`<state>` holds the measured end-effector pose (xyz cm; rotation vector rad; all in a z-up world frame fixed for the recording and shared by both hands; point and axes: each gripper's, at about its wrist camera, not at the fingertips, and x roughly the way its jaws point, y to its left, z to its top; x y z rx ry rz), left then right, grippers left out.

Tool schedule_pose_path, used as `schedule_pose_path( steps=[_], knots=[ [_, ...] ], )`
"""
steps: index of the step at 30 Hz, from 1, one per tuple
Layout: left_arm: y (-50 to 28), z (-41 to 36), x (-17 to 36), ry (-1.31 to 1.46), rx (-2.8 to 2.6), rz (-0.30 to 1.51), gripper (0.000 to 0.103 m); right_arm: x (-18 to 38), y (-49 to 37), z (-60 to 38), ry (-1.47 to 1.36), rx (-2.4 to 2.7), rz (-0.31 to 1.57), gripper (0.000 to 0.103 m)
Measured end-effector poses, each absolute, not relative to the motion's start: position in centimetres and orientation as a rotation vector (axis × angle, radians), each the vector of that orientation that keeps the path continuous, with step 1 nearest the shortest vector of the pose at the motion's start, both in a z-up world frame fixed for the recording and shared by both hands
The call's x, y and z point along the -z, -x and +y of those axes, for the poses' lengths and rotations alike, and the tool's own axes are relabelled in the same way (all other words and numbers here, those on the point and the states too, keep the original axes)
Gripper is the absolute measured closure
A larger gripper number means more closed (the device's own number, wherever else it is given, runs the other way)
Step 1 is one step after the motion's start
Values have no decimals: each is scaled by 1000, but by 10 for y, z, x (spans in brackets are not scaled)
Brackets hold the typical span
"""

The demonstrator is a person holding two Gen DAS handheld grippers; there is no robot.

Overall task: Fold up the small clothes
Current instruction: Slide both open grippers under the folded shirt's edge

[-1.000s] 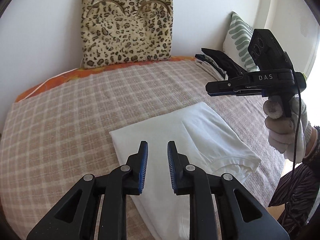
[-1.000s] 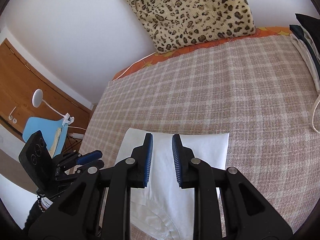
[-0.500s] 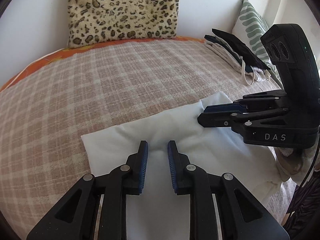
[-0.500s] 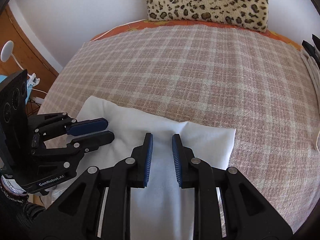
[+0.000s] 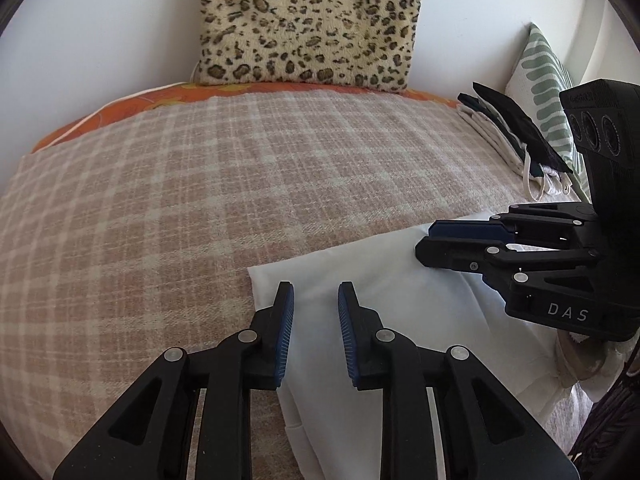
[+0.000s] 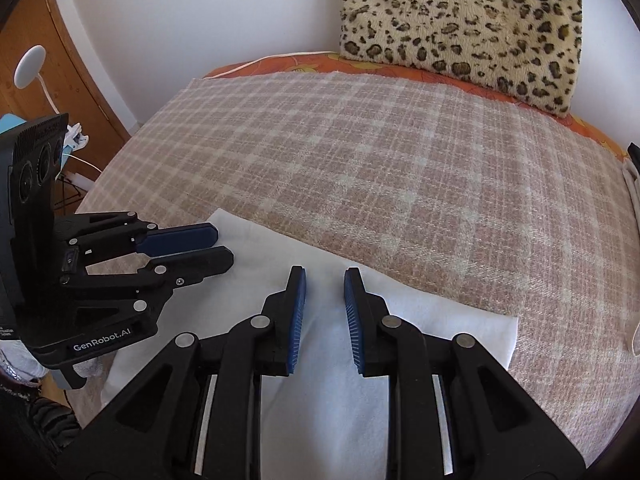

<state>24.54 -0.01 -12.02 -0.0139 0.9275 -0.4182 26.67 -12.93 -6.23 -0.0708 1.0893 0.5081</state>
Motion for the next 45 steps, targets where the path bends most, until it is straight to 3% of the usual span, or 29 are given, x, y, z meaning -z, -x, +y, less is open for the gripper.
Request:
schedule_pose_path(
  steps=[2,5,7,11,14,16,19,31,45],
  knots=[
    [-245,5,121,26,424,927,82,62,-272,-139,10,-518,1118,81],
    [-245,12,114,24,387,921,81,55,-279,-170,-167,-528,1147,73],
    [-243,22,108,49,378,908,81,46,-282,-201,-270,-484,1127,59],
    [-233,41,93,124,370,893,80,43,-285,-257,-421,-430,1117,56],
    [-220,51,82,189,378,893,73,55,-281,-281,-480,-421,1143,54],
    [-210,58,77,249,381,906,60,64,-279,-287,-495,-430,1163,52],
    [-190,67,77,366,396,943,56,76,-273,-291,-512,-468,1195,48],
    [-106,82,116,799,420,1095,56,103,-257,-306,-670,-538,1209,48],
    [-110,70,134,884,431,1116,53,105,-262,-300,-708,-551,1191,48]
  ],
)
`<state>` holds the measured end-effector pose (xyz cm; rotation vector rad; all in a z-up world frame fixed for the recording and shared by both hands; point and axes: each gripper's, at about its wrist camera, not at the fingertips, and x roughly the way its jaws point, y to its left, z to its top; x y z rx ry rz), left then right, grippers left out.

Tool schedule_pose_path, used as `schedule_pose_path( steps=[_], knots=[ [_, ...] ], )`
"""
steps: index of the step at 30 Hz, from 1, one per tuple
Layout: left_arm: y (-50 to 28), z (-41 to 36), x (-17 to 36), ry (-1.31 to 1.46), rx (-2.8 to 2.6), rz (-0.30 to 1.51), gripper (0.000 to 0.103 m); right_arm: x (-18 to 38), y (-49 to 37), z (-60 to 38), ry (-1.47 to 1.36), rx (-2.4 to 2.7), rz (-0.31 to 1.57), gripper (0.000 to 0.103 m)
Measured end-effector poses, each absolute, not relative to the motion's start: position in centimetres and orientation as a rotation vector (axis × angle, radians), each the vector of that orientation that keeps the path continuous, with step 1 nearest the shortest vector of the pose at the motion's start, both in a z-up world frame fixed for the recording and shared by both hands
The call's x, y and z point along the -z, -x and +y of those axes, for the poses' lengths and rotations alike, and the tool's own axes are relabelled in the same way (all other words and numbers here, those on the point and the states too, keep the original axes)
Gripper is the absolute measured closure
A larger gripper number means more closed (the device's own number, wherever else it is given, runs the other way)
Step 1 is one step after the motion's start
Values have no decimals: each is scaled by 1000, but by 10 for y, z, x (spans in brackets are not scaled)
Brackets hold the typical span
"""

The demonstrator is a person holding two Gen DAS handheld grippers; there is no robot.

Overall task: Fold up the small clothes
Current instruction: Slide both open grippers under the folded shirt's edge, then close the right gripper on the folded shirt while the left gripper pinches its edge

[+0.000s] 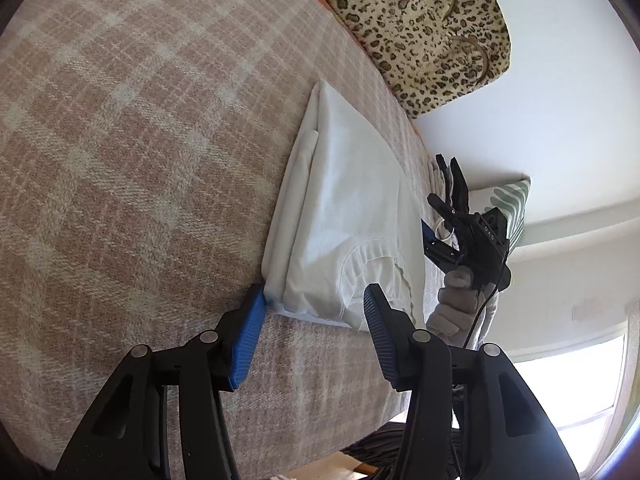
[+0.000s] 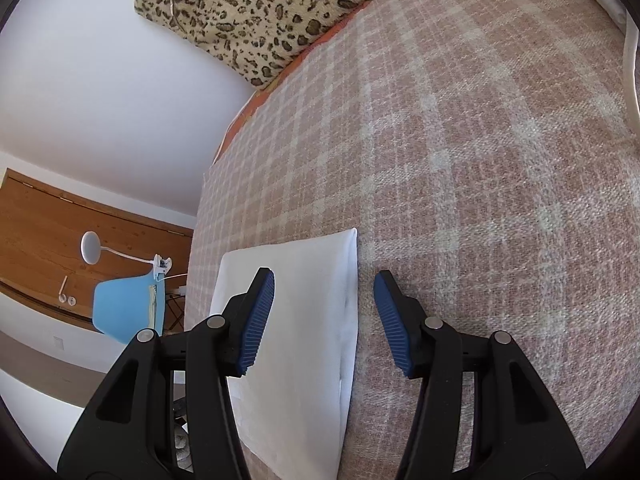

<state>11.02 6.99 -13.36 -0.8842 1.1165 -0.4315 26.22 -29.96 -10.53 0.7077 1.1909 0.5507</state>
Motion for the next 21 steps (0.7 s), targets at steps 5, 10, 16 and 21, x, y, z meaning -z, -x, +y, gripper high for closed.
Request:
schedule_pose_path(
  steps=[5,10,16,21],
  knots=[
    [-116,59,132,875,452,1123,53,108,-269,-296,-732,-557,1183,48],
    [-119,49,127,818,462,1114,53,107,-277,-288,-727,-557,1174,48],
    [-115,55,125,817,437,1087,53,103,-279,-280,-688,-558,1163,48],
    [-112,62,120,801,433,1052,60,104,-272,-280,-656,-600,1182,48]
  ],
)
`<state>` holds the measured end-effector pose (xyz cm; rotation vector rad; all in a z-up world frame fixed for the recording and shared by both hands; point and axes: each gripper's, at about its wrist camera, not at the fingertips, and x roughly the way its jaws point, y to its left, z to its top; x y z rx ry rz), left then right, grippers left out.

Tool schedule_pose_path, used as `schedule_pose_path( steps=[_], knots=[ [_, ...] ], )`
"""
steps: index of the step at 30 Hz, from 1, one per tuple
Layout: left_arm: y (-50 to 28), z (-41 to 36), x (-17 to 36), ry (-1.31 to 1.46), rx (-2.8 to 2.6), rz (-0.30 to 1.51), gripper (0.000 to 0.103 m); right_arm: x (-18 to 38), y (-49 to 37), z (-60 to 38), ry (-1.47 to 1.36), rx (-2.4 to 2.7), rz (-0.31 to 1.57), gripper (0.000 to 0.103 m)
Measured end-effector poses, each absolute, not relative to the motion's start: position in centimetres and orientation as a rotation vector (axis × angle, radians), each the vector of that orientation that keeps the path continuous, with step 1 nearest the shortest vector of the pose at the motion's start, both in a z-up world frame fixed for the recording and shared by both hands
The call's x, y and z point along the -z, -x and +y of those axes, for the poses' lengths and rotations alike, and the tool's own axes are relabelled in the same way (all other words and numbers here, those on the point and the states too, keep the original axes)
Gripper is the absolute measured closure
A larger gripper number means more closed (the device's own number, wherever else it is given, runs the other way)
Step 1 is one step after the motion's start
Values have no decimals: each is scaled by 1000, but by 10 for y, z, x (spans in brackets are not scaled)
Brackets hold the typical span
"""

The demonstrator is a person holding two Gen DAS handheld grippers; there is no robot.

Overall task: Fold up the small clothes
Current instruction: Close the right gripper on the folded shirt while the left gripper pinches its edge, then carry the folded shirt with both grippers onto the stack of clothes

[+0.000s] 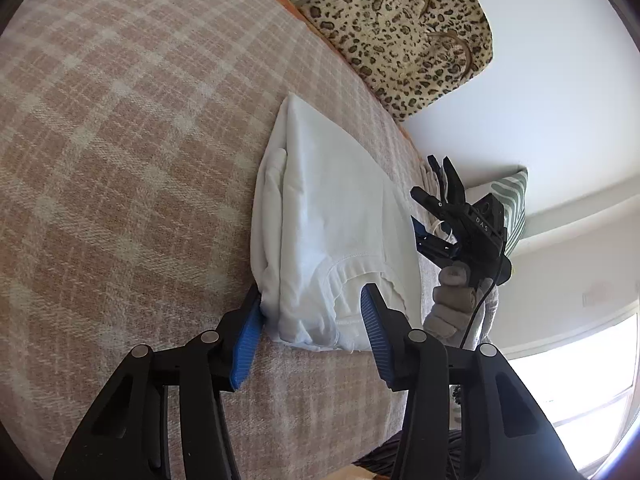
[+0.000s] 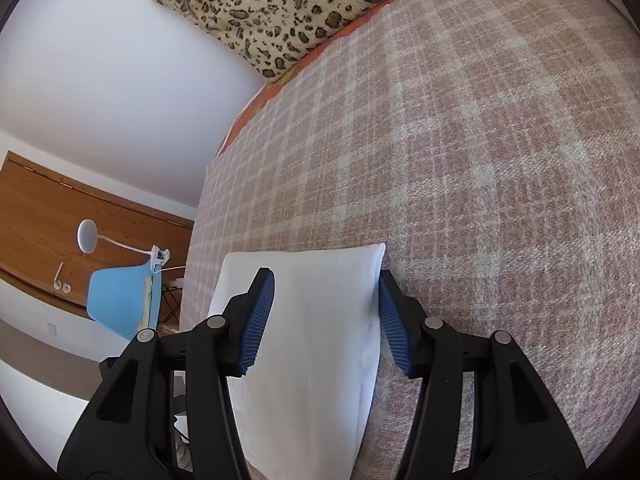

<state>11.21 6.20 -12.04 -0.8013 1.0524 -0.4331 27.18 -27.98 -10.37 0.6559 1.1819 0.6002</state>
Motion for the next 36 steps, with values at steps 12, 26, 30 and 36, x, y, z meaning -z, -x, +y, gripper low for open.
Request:
schedule_pose_path(
  steps=[12,26,30,36],
  knots=[
    [-117,44,112,640,435,1009,88,102,-274,-248,-566,-595,1175,89],
    [-111,34,88,544,451,921,92,49,-262,-225,-378,-560,1053,94],
    [-112,27,80,532,470,901,92,34,-256,-226,-355,-558,1014,94],
    [-115,14,69,516,501,874,92,16,-249,-242,-367,-536,965,94]
  ],
)
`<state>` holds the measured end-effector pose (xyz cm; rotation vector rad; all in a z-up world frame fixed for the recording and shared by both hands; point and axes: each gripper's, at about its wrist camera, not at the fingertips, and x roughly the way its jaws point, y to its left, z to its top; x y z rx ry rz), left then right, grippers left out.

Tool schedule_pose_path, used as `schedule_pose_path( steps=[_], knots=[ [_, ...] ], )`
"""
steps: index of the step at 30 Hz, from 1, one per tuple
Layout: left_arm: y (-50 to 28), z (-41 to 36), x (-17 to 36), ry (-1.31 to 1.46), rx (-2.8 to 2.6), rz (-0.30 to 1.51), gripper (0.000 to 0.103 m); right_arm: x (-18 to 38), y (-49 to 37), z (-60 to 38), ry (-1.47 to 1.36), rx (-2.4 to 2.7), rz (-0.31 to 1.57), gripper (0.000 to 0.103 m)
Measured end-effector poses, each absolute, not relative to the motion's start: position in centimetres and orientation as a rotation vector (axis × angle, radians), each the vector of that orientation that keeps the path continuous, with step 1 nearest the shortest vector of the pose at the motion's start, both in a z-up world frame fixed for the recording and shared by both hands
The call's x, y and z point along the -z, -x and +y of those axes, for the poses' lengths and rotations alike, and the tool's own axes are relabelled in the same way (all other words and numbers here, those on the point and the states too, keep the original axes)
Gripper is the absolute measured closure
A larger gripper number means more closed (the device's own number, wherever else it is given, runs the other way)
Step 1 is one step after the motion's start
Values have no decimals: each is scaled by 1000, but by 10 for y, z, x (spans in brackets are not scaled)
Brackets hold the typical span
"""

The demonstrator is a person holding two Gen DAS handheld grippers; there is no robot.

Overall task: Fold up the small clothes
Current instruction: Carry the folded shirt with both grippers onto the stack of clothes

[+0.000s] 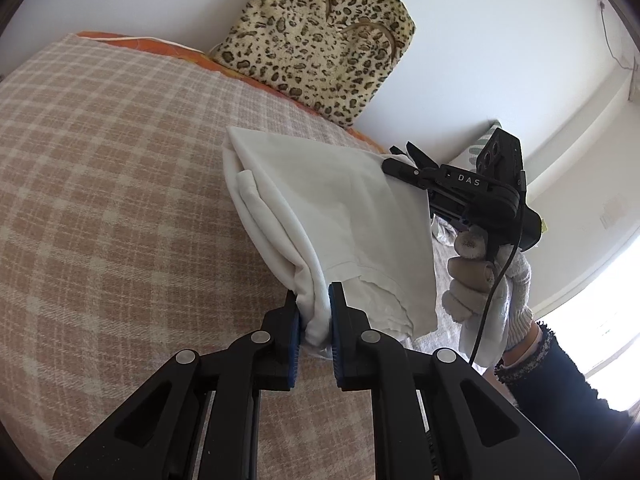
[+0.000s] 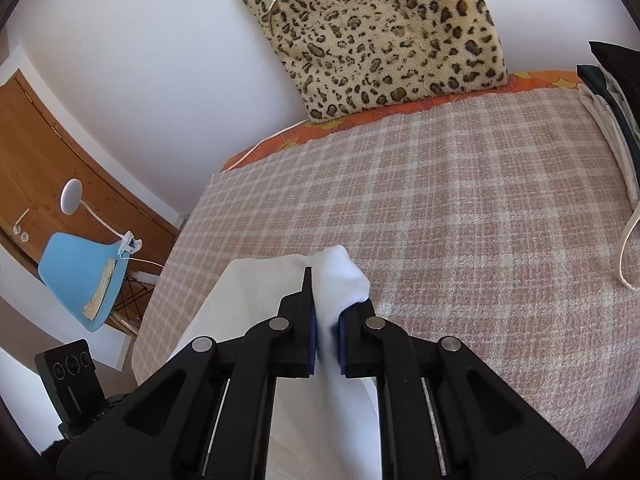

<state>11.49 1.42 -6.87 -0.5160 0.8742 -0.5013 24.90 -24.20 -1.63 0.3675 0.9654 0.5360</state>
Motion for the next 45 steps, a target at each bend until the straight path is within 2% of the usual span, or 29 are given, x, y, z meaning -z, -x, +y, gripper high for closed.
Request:
schedule_pose_path(
  steps=[14,20,27,45],
  knots=[
    [-137,-51,43,452,620,821,92,-27,-235,-319,-385,-443,865,94],
    [-156,-95,47,413,695,809,92,-50,-235,-372,-383,-376,834,94],
    [-178,-160,28,379,777,770,92,-79,-238,-435,-374,-293,779,94],
    [-275,-302,5,269,895,698,92,-114,-306,-565,-308,-116,688,94]
  ],
)
